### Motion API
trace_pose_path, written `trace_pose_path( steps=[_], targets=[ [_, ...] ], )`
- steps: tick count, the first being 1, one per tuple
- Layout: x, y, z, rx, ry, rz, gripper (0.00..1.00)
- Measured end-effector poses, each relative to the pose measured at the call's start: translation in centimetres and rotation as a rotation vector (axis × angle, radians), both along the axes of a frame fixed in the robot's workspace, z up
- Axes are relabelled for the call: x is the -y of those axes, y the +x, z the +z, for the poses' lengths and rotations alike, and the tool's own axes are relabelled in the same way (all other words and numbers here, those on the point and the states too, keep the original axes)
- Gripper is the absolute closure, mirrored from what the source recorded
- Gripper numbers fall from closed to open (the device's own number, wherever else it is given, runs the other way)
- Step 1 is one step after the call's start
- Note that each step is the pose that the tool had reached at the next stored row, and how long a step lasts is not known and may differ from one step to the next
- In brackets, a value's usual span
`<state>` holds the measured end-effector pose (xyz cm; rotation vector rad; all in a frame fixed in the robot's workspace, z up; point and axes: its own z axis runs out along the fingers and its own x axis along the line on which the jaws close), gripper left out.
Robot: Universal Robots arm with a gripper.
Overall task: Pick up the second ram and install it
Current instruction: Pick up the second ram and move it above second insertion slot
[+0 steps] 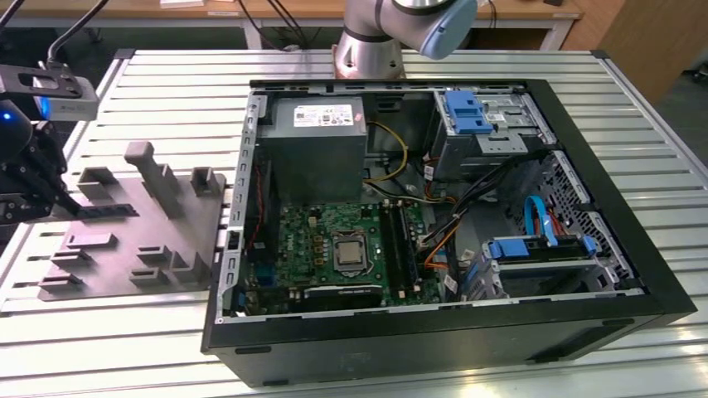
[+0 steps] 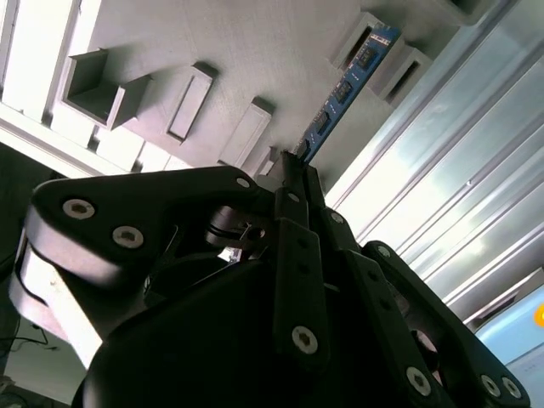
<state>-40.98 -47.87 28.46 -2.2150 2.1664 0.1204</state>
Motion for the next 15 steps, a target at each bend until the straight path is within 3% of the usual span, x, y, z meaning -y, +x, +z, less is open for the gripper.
trace_pose_path(
  steps=[15],
  targets=[
    [0.00, 0.0, 1.35, -0.0001, 0.0111, 0.000, 0.86]
  ],
)
